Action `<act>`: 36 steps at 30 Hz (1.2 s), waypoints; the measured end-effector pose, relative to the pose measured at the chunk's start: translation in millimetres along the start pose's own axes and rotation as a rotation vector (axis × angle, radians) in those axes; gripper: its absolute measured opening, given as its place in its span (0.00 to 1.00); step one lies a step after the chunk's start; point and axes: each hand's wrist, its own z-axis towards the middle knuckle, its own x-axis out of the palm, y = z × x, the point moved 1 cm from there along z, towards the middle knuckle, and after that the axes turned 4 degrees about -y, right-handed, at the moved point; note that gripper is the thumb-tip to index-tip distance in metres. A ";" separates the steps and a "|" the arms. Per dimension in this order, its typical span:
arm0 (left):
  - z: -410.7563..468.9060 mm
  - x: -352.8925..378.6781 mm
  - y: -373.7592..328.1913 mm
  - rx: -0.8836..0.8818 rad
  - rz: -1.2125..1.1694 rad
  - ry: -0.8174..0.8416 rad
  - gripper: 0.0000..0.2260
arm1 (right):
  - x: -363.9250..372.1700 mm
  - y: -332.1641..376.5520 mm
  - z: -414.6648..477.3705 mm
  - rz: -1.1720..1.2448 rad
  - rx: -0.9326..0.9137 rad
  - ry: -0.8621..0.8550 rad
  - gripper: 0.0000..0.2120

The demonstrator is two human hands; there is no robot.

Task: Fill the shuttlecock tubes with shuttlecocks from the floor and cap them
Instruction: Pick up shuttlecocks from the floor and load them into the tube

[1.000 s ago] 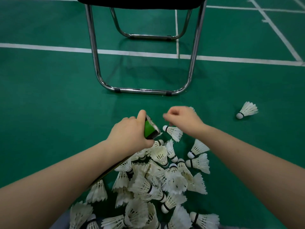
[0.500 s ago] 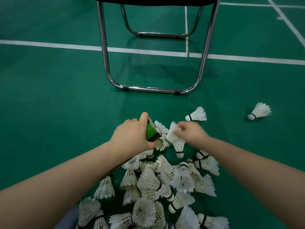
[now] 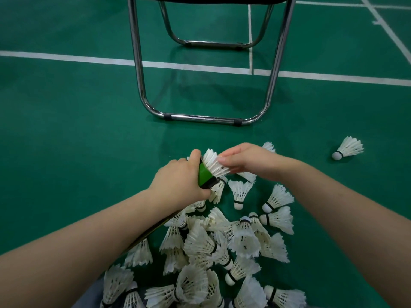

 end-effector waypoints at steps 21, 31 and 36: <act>0.8 10.3 -5.4 0.073 0.055 0.033 0.25 | 28.2 -5.0 8.7 0.181 0.091 0.177 0.09; -7.7 16.0 4.5 0.013 0.121 0.125 0.26 | 53.4 -74.2 14.9 -0.742 0.127 0.204 0.16; -7.7 15.2 3.2 -0.002 0.080 0.116 0.25 | 67.2 -85.2 23.1 -0.964 0.022 0.311 0.21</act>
